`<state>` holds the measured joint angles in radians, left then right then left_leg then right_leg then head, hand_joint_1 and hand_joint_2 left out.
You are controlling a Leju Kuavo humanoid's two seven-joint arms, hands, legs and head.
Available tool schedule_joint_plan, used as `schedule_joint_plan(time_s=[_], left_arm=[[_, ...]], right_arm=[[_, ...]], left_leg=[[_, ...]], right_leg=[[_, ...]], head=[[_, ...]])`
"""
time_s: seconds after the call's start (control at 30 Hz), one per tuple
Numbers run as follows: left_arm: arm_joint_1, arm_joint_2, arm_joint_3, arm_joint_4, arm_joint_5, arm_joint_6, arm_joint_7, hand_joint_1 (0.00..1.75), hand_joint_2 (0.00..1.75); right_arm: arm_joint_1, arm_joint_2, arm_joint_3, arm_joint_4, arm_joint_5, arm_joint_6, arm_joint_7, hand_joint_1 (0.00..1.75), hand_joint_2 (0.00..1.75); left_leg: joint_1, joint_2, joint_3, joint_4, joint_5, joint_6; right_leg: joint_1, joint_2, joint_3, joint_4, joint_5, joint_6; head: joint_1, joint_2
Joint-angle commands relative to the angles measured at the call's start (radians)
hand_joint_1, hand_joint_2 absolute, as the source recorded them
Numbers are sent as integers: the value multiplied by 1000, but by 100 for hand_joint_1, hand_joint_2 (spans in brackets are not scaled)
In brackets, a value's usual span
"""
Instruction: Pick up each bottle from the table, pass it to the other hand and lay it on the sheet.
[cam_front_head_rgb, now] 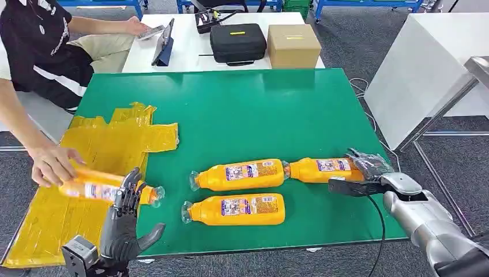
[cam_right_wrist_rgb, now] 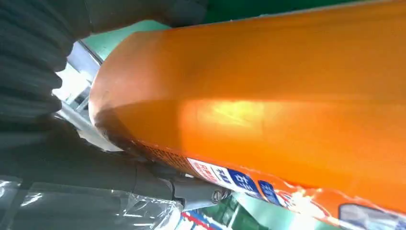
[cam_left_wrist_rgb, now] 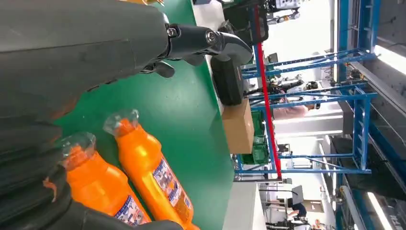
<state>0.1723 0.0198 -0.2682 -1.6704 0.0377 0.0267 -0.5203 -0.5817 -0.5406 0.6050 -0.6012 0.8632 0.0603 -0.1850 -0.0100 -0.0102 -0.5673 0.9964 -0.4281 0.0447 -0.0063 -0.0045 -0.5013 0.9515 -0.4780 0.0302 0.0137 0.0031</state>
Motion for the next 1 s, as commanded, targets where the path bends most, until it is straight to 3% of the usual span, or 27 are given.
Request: schedule_joint_plan(time_s=[0.03, 0.47, 0.73, 0.83, 0.87, 1.0], left_arm=[[-54, -78, 30, 75, -44, -28, 35, 0, 175], [-55, -79, 30, 76, -44, -28, 35, 0, 175], [-88, -73, 39, 107, -46, -42, 56, 0, 175], [-118, -69, 33, 141, -38, -43, 63, 0, 175], [-120, -69, 32, 142, -37, -43, 65, 0, 175], [-110, -57, 27, 133, -37, -26, 80, 0, 175]], right_arm=[[94, 84, -44, 128, 46, -230, -7, 175, 175], [97, 84, -44, 128, 46, -233, -7, 175, 175], [92, 123, -88, 162, 49, -301, 105, 175, 175], [87, 130, -132, 170, 30, -351, 125, 175, 175], [99, 129, -155, 157, 14, -367, 134, 175, 175], [172, 130, -278, 41, -63, -492, 166, 175, 175]], left_leg=[[5, 4, 7, -3, -1, -4], [4, 5, 11, -2, -2, -3], [4, 6, 9, -3, -1, -4], [3, 9, 10, -1, -1, -2], [3, 8, 4, -2, 2, -3], [2, 8, 7, -1, 1, 0]], right_leg=[[6, 3, 13, -10, 4, 0], [5, 4, 15, -9, 3, 0], [5, 6, 13, -10, 5, 0], [4, 9, 12, -8, 5, 0], [4, 8, 7, -9, 7, 0], [3, 8, 10, -8, 6, 0]], head=[[1, 0], [1, 0], [1, 0], [1, 0], [1, 0], [1, 0]])
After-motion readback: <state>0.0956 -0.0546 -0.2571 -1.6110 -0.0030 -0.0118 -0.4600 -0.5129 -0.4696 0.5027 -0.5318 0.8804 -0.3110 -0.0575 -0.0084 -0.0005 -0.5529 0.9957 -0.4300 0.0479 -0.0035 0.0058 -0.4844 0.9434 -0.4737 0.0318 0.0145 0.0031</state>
